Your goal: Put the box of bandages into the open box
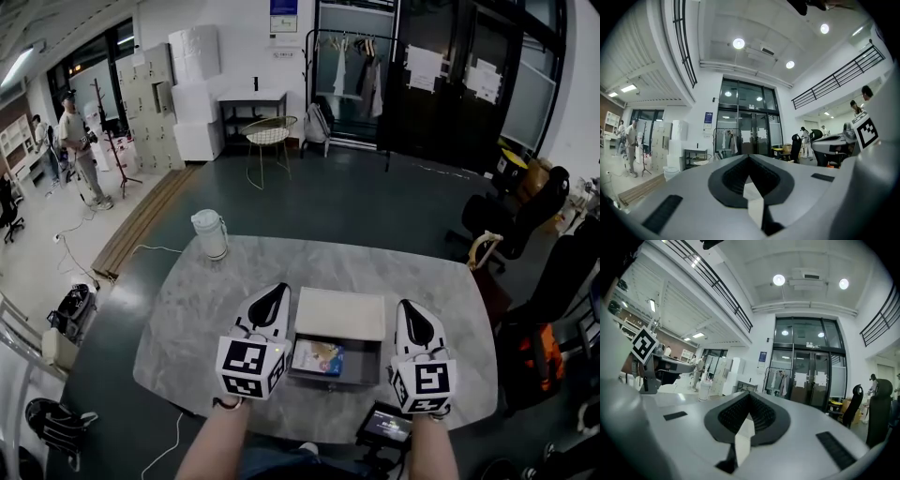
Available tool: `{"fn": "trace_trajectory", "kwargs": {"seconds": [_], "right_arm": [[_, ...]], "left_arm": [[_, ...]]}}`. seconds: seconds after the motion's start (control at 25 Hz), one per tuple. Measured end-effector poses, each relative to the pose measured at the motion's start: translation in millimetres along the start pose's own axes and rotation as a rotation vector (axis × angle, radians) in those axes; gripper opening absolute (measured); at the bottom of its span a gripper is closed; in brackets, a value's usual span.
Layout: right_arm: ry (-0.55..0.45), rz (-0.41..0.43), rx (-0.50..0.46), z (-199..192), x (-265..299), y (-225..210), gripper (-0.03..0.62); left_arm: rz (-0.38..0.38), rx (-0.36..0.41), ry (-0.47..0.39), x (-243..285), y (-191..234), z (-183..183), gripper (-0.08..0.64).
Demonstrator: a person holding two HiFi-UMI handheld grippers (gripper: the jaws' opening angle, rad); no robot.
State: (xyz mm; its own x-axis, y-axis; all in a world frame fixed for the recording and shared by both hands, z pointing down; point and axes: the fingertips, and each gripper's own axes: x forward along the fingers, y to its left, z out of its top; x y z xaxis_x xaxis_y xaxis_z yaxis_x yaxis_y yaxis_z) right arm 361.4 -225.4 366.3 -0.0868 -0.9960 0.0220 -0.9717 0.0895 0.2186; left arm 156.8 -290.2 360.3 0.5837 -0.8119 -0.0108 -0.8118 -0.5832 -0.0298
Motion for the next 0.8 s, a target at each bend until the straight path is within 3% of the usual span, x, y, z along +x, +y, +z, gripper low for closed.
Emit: {"fn": "trace_trajectory", "kwargs": {"seconds": [0.8], "right_arm": [[-0.027,0.012,-0.019,5.1,-3.7,-1.7,0.025]], "left_arm": [[-0.014,0.021,-0.025,4.0,-4.2,9.3,0.011]]}}
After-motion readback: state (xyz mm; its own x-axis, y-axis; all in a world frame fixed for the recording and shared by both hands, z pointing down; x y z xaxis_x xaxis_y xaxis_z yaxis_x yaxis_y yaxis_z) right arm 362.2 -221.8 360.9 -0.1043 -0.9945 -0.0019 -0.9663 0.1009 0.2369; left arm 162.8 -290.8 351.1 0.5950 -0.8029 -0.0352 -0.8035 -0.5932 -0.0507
